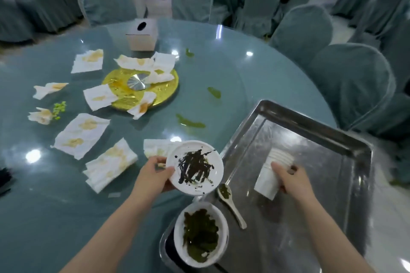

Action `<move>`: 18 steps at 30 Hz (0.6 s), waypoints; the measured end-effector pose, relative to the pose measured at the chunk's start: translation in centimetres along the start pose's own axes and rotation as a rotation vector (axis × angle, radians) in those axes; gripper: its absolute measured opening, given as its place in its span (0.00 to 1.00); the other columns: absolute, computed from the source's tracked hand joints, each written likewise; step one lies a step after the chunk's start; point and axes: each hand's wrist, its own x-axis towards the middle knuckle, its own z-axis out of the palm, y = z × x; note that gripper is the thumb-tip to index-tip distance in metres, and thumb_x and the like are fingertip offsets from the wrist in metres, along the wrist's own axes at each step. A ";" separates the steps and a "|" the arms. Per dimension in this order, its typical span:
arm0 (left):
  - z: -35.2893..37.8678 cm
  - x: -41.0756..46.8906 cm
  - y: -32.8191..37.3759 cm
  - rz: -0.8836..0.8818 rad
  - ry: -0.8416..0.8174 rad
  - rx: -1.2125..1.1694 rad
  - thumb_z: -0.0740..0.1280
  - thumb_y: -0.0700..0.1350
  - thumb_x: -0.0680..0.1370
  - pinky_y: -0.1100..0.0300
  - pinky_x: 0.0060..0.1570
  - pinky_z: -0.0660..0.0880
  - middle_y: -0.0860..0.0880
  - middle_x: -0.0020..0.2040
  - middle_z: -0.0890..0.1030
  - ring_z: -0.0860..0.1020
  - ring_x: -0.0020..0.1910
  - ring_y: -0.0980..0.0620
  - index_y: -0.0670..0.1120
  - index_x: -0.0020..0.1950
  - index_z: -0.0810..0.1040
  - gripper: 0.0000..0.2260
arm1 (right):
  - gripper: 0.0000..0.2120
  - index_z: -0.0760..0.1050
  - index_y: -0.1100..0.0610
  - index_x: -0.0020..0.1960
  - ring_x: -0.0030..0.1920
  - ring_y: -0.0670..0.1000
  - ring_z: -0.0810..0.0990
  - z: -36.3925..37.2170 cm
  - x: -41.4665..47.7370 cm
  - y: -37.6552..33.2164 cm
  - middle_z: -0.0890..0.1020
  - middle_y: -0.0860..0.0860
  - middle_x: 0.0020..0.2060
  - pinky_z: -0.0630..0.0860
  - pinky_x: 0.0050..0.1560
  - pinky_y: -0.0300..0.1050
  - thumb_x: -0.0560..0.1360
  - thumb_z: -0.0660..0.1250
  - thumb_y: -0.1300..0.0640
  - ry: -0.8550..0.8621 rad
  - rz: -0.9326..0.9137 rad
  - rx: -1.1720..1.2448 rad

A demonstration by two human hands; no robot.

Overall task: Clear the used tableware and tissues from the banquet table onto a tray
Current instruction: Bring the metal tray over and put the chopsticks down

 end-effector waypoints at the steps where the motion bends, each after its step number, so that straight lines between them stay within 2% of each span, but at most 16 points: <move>1: 1.4 0.4 0.2 -0.004 -0.028 0.020 0.65 0.37 0.78 0.54 0.36 0.81 0.43 0.43 0.84 0.85 0.38 0.45 0.47 0.52 0.73 0.07 | 0.29 0.72 0.58 0.63 0.50 0.54 0.81 -0.3 0.6 0.6 0.82 0.53 0.53 0.79 0.49 0.52 0.69 0.74 0.44 0.011 0.000 -0.025; 2: 2.7 0.8 0.5 -0.009 -0.060 0.045 0.66 0.37 0.78 0.53 0.36 0.82 0.43 0.42 0.85 0.85 0.38 0.45 0.46 0.52 0.73 0.06 | 0.30 0.71 0.58 0.64 0.50 0.53 0.80 -0.5 0.9 1.0 0.81 0.51 0.54 0.78 0.52 0.52 0.69 0.73 0.43 0.032 -0.003 -0.040; 5: 6.5 1.7 0.8 -0.024 -0.129 0.162 0.68 0.39 0.77 0.50 0.38 0.82 0.41 0.42 0.84 0.84 0.38 0.44 0.46 0.51 0.73 0.06 | 0.32 0.67 0.57 0.68 0.51 0.51 0.77 -0.8 1.3 2.0 0.77 0.49 0.54 0.70 0.50 0.45 0.71 0.70 0.41 0.107 0.013 -0.079; 7: 8.4 2.2 0.7 -0.052 -0.156 0.188 0.68 0.39 0.77 0.51 0.37 0.81 0.40 0.42 0.83 0.83 0.38 0.45 0.46 0.52 0.74 0.07 | 0.31 0.67 0.56 0.67 0.50 0.50 0.76 -0.6 1.4 2.4 0.77 0.47 0.52 0.69 0.49 0.44 0.72 0.69 0.41 0.112 0.021 -0.054; 10: 10.7 2.9 0.4 -0.116 -0.185 0.177 0.68 0.39 0.77 0.49 0.42 0.82 0.40 0.46 0.83 0.84 0.42 0.43 0.45 0.53 0.74 0.07 | 0.26 0.70 0.57 0.64 0.47 0.48 0.76 -0.4 1.6 2.4 0.79 0.49 0.53 0.68 0.46 0.43 0.73 0.70 0.44 0.121 -0.007 -0.046; 12: 12.1 3.4 0.5 -0.136 -0.193 0.174 0.68 0.39 0.77 0.53 0.38 0.82 0.40 0.48 0.82 0.83 0.40 0.45 0.46 0.53 0.73 0.07 | 0.25 0.72 0.57 0.63 0.47 0.48 0.76 -0.8 1.7 2.4 0.80 0.50 0.54 0.68 0.47 0.42 0.72 0.70 0.45 0.132 -0.019 -0.066; 15: 14.0 3.6 1.0 -0.154 -0.219 0.177 0.66 0.40 0.78 0.62 0.32 0.79 0.43 0.47 0.81 0.81 0.37 0.51 0.50 0.47 0.72 0.05 | 0.32 0.65 0.54 0.70 0.49 0.47 0.76 -1.7 1.4 2.9 0.78 0.47 0.53 0.68 0.49 0.42 0.71 0.72 0.45 0.173 0.003 -0.009; 18: 14.7 3.3 1.2 -0.187 -0.310 0.208 0.61 0.41 0.81 0.63 0.37 0.74 0.45 0.43 0.76 0.76 0.42 0.47 0.52 0.40 0.71 0.11 | 0.32 0.64 0.52 0.71 0.50 0.47 0.76 -2.0 0.8 2.8 0.78 0.48 0.57 0.69 0.51 0.43 0.72 0.72 0.46 0.199 -0.027 -0.037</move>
